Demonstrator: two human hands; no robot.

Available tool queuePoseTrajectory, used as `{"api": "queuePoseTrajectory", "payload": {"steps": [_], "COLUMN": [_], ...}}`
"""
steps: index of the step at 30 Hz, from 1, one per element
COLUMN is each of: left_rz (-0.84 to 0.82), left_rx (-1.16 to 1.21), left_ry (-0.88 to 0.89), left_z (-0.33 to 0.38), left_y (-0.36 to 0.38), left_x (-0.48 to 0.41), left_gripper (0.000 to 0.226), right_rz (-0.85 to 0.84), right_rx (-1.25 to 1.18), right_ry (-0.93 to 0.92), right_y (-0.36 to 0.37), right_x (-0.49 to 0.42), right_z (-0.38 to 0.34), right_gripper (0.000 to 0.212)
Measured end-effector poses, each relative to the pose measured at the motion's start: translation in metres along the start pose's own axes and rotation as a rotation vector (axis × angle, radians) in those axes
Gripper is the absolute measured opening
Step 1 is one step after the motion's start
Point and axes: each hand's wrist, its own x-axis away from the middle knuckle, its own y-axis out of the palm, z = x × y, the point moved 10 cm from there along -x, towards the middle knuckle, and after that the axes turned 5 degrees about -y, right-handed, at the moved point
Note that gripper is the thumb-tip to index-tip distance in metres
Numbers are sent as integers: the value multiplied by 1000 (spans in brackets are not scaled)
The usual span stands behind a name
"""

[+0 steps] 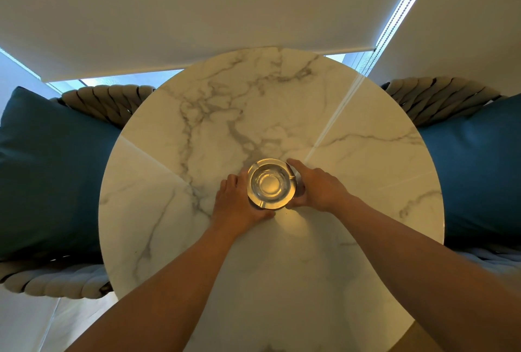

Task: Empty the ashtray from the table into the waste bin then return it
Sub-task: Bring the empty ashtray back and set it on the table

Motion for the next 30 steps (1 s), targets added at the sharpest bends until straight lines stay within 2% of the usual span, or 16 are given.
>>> {"api": "queuePoseTrajectory", "payload": {"steps": [3, 20, 30], "left_rz": [-3, -11, -42], "left_rx": [5, -57, -57], "left_ry": [-11, 32, 19], "left_z": [-1, 4, 4], "left_y": [0, -2, 1], "left_x": [2, -6, -7], "left_gripper": [108, 110, 112], "right_rz": [-12, 36, 5], "right_rx": [10, 0, 22], "right_ry": [-8, 16, 19], "right_y": [0, 4, 4], "right_x": [0, 6, 2], "right_z": [-1, -4, -4], "right_gripper": [105, 89, 99]}}
